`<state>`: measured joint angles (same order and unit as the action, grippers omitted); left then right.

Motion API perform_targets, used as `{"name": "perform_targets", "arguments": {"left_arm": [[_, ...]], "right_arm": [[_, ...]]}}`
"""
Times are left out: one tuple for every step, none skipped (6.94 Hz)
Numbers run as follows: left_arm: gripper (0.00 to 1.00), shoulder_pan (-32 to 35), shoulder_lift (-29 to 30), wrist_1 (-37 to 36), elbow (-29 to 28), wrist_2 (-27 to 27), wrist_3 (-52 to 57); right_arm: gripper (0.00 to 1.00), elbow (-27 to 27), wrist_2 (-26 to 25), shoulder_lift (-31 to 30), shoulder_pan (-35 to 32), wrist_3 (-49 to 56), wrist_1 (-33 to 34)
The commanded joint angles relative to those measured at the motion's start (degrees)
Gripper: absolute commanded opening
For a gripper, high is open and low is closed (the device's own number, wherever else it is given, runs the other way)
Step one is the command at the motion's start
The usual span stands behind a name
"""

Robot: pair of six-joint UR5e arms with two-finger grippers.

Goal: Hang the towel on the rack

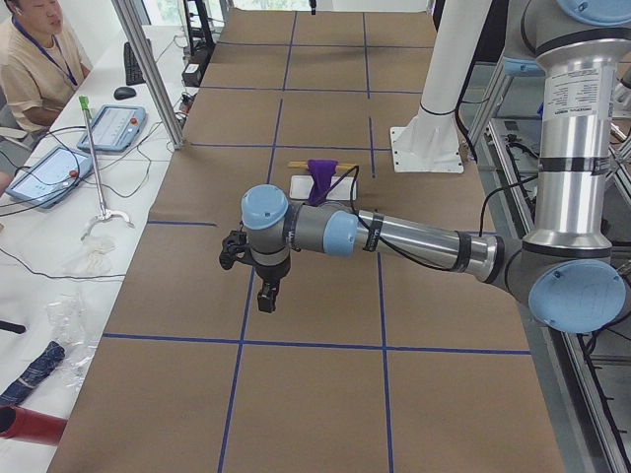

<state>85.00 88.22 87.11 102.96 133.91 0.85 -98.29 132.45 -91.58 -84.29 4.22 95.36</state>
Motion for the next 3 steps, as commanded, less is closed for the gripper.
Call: {"name": "perform_targets", "arguments": {"left_arm": [[1.00, 0.08, -0.06, -0.45, -0.12, -0.14, 0.03], [1.00, 0.08, -0.06, -0.45, -0.65, -0.22, -0.06], [1.00, -0.01, 0.03, -0.45, -1.09, -0.40, -0.06]], "right_arm": [[1.00, -0.15, 0.00, 0.00, 0.00, -0.09, 0.00], [1.00, -0.15, 0.00, 0.09, 0.00, -0.09, 0.00], [1.00, -0.15, 0.00, 0.09, 0.00, -0.09, 0.00]]}}
